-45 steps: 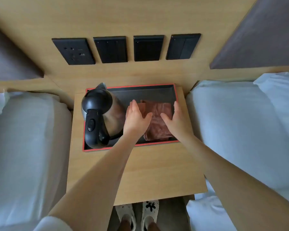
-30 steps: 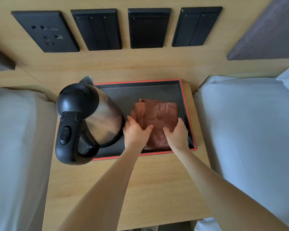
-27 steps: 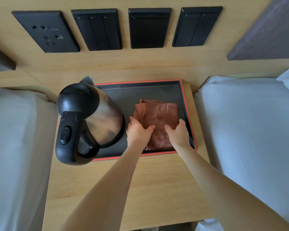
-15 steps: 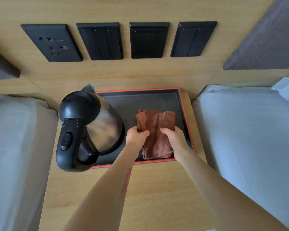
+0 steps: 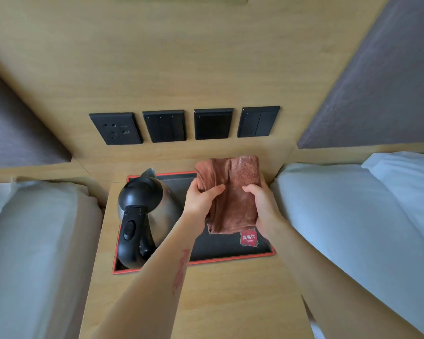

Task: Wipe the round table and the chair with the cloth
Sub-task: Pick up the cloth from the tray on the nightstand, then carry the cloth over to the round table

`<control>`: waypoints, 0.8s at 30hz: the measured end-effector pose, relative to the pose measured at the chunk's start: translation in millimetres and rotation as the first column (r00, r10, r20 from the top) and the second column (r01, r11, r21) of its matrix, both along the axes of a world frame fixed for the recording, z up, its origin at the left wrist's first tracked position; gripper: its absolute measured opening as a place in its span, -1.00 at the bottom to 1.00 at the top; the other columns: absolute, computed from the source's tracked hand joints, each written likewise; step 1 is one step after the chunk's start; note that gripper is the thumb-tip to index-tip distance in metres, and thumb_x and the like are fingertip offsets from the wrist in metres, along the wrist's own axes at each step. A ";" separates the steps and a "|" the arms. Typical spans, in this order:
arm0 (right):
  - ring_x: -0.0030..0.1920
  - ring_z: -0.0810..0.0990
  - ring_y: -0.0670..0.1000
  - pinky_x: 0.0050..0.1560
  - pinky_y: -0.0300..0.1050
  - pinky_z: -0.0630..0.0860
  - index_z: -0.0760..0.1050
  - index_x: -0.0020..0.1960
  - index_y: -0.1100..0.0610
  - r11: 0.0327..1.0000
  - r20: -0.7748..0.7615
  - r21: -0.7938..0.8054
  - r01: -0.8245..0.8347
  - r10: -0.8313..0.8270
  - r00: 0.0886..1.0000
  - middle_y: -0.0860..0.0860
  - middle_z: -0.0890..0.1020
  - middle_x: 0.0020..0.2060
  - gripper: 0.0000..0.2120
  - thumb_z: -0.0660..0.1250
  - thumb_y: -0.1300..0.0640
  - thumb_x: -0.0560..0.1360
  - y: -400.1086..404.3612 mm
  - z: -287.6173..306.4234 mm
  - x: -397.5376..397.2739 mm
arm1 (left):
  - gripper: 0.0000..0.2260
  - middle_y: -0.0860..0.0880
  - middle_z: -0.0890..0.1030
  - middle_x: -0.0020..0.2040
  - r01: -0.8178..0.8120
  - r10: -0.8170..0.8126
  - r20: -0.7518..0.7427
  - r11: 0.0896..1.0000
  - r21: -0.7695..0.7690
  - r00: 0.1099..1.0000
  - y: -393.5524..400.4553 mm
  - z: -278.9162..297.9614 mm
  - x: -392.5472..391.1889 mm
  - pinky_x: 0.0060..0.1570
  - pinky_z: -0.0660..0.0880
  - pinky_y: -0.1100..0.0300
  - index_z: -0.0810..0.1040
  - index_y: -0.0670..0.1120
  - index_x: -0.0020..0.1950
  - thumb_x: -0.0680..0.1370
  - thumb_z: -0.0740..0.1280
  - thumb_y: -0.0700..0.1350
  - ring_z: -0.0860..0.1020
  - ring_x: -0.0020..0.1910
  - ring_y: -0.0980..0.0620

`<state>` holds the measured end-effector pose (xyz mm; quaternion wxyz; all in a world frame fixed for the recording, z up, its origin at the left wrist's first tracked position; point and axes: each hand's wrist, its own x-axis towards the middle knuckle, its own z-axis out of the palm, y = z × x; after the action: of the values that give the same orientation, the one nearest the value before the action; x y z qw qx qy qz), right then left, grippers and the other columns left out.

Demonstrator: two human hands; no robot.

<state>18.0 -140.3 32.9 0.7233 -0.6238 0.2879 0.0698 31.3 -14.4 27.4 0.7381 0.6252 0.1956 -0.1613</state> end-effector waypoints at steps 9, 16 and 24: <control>-0.13 0.60 0.10 0.04 0.02 0.53 0.52 -0.11 -0.03 0.999 0.303 0.015 0.048 -0.050 0.952 0.06 0.63 -0.16 -0.78 0.21 0.27 0.47 0.2 170.0 6.7 | -0.81 -0.07 0.62 -0.08 -0.040 0.046 0.263 0.999 -0.027 0.964 0.0 173.2 12.9 0.03 0.55 0.03 0.53 -0.12 0.03 0.45 0.42 -0.24 0.60 -0.07 -0.07; -0.04 0.61 0.12 0.07 0.07 0.54 0.49 0.08 0.00 1.000 0.504 0.019 0.021 -0.028 0.863 0.06 0.63 -0.09 -0.76 0.20 0.24 0.49 5.1 311.3 -7.6 | -0.84 0.02 0.60 -0.15 -0.015 0.044 0.528 0.998 -0.061 0.848 4.2 314.0 -1.0 -0.07 0.53 0.13 0.50 0.02 -0.16 0.49 0.37 -0.24 0.58 -0.12 0.00; -0.19 0.60 0.04 -0.09 -0.06 0.54 0.52 -0.09 0.01 1.000 0.700 0.001 0.008 -0.006 0.714 0.03 0.63 -0.20 -0.79 0.20 0.29 0.48 11.6 433.0 -37.8 | -0.88 -0.03 0.62 -0.13 -0.017 0.092 0.689 0.993 -0.114 0.719 11.2 433.6 -28.2 -0.04 0.54 0.12 0.53 -0.02 -0.13 0.48 0.38 -0.23 0.58 -0.16 0.03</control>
<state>-19.9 -128.7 465.9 0.7779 -0.6036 -0.0043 -0.1745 3.0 -3.2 461.0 0.7922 0.5967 -0.0843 0.0963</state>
